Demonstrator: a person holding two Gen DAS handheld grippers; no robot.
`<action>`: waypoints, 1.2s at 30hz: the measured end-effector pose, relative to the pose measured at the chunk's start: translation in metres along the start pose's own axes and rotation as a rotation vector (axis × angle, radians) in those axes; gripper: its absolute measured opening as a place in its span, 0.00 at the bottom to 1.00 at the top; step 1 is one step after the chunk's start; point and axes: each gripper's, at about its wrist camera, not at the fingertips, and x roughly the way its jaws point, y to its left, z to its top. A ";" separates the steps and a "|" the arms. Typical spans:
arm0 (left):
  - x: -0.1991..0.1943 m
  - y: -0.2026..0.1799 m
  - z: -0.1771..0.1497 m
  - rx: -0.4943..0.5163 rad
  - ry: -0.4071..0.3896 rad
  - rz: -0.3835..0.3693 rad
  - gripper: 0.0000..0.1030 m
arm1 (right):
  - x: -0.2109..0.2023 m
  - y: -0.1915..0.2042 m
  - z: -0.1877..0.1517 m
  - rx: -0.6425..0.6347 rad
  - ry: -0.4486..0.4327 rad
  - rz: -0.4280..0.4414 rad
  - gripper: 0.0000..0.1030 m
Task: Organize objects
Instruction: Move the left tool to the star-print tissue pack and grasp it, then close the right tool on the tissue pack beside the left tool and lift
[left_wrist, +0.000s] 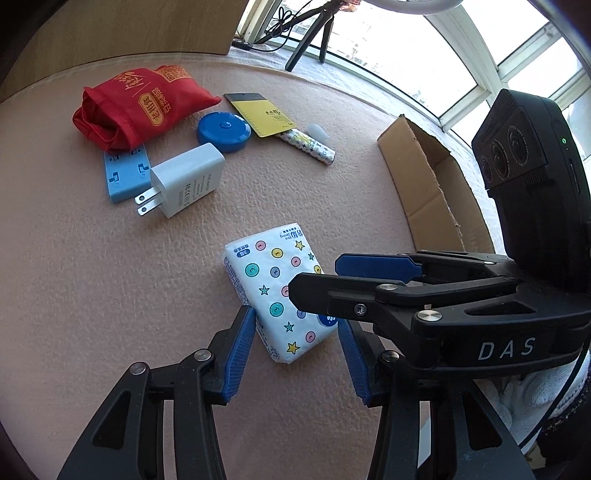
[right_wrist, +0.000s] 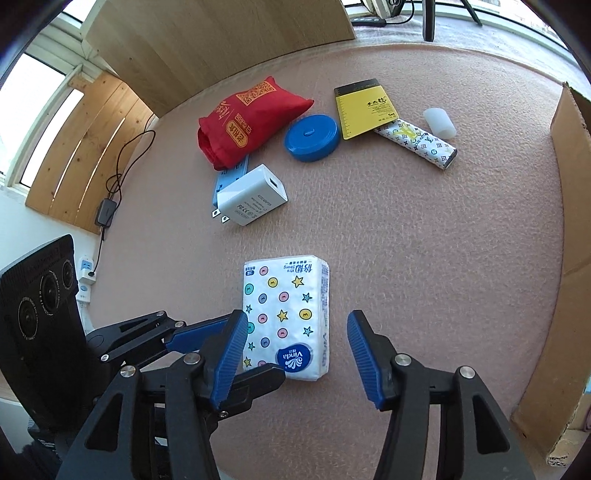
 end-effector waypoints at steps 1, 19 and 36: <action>0.000 0.000 0.000 -0.005 -0.003 -0.004 0.47 | 0.001 -0.001 0.001 0.000 -0.001 0.000 0.51; 0.004 -0.006 0.000 -0.010 -0.010 -0.005 0.40 | 0.005 -0.018 -0.003 0.041 0.033 0.024 0.45; -0.003 -0.065 0.019 0.130 -0.040 -0.020 0.39 | -0.058 -0.043 -0.013 0.121 -0.111 0.035 0.43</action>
